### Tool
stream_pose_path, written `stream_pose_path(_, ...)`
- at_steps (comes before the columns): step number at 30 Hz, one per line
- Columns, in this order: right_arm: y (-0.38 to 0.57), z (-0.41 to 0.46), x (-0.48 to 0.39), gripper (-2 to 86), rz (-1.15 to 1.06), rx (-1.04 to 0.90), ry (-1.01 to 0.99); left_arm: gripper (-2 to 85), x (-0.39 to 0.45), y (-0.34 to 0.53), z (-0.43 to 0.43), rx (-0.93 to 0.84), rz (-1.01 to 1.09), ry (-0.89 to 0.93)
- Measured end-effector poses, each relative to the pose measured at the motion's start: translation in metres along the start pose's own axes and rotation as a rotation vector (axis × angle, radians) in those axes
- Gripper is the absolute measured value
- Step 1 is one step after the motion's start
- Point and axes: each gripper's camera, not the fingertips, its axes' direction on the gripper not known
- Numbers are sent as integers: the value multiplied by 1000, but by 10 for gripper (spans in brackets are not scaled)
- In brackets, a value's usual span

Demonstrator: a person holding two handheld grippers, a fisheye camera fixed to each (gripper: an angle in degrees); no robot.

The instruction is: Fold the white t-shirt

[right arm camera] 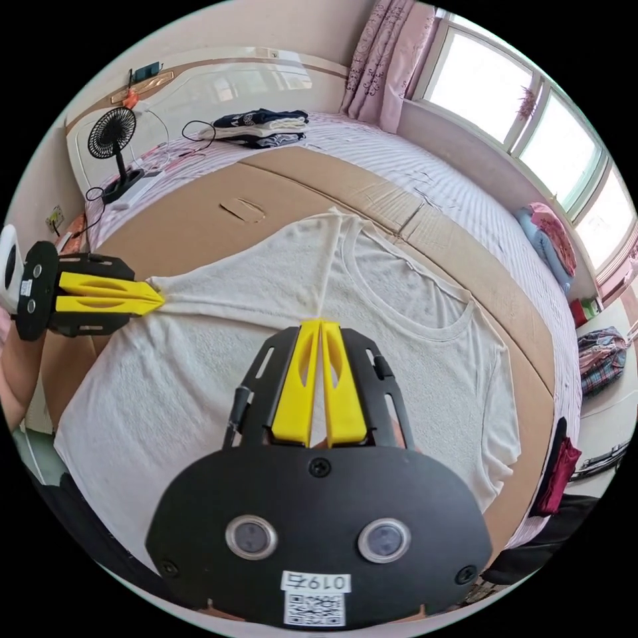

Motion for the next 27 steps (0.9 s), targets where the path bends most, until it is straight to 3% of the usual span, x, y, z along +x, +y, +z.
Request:
stream_pose_path(7,-8,-57,23,21,90,69,55,12,-45,12,10,38,-110,12)
stream_pose_path(14,5,-110,74,1,122,74,-242,21,-143,27,20,223,-436,161)
stream_pose_path(18,-21,-131,115,9,135,153,-367,35,-225,-12,84,224,-530,306)
stream_pose_path(25,-125,-133,195,0,54,151,-263,52,-336,-79,213,121,-636,477)
stream_pose_path(27,-163,-118,237,5,102,145,-355,54,-353,-88,237,114,-649,511)
